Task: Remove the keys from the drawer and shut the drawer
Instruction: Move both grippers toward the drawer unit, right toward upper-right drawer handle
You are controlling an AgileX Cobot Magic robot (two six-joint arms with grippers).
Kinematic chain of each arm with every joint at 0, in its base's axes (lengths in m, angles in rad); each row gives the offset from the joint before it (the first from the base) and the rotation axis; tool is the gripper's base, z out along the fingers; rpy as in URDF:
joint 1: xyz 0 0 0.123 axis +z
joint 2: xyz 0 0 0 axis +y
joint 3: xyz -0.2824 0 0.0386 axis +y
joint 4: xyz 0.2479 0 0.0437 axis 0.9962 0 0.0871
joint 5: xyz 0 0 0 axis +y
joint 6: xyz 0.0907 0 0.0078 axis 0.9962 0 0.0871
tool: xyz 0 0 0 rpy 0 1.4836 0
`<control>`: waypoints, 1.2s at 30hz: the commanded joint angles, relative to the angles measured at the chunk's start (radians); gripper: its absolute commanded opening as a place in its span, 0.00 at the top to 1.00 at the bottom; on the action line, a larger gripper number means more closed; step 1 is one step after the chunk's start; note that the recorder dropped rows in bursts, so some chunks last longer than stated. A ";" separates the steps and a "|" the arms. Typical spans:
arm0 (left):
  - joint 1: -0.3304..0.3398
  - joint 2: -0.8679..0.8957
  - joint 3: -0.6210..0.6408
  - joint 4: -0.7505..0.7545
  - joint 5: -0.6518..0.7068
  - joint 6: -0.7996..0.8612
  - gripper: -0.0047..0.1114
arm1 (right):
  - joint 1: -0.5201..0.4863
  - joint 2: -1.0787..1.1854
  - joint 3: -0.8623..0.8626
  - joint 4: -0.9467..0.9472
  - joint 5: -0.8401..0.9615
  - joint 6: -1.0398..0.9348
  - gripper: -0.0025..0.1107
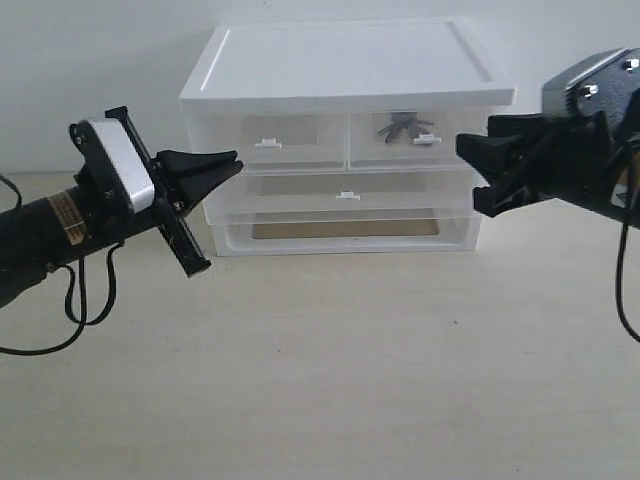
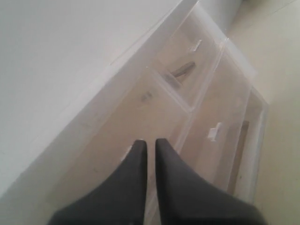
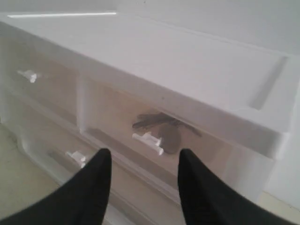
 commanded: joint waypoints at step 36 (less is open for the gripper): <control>-0.011 0.086 -0.141 -0.019 -0.013 0.025 0.92 | 0.122 0.191 -0.178 0.219 0.155 -0.750 0.60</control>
